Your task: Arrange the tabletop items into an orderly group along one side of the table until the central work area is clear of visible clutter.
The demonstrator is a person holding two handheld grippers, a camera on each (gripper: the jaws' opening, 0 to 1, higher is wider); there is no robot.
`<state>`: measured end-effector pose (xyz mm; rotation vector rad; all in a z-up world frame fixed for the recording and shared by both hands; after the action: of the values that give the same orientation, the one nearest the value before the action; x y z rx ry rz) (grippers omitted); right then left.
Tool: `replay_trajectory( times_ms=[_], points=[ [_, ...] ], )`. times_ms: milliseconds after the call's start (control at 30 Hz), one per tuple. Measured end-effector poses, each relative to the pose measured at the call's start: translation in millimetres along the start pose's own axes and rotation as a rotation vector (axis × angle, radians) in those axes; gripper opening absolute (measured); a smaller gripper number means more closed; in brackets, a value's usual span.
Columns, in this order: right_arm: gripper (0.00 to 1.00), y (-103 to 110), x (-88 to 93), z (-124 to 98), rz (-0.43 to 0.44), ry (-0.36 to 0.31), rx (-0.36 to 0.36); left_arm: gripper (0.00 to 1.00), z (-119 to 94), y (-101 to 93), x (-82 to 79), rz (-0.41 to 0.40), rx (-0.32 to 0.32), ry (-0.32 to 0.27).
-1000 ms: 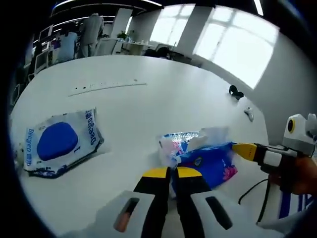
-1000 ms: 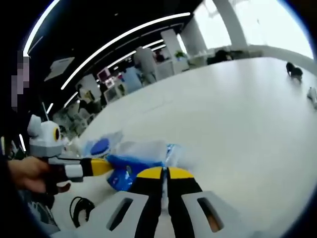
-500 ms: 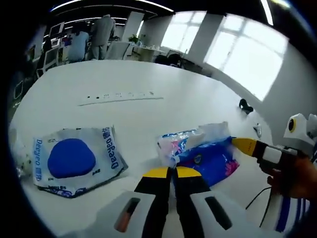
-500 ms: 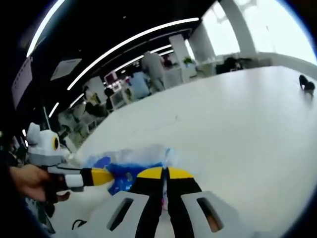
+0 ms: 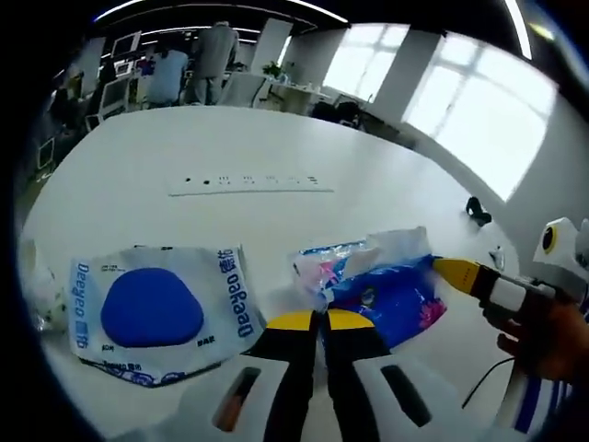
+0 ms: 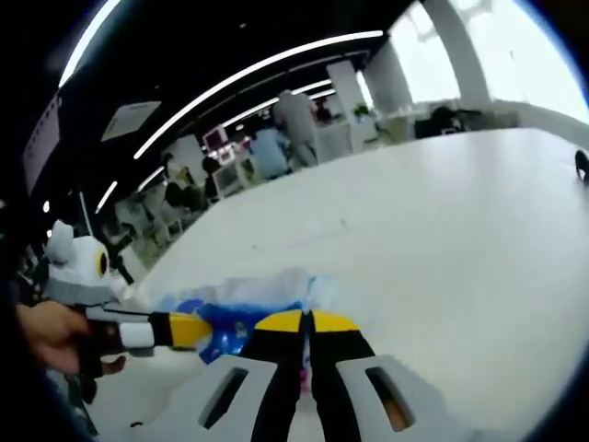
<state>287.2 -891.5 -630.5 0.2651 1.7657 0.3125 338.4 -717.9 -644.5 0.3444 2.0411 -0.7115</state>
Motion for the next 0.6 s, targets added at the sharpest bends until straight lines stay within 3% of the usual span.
replay_trajectory(
  times_ms=[600],
  points=[
    [0.0, -8.0, 12.6, 45.7, 0.01, 0.045, -0.031, 0.02, 28.3, 22.6, -0.2, -0.036, -0.06, 0.024]
  ],
)
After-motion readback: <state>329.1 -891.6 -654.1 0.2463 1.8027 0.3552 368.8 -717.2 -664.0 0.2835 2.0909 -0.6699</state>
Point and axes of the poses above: the point that each gripper's makers call its tool centre point, and the gripper's own axes: z roughly forward along the fingers, y roughly to its left, x roughly out of its underside, the point moved 7 cm from there along -z, roughly backward along the fingers, and after that the axes turned 15 degrees about -y, right-handed, at the moved point
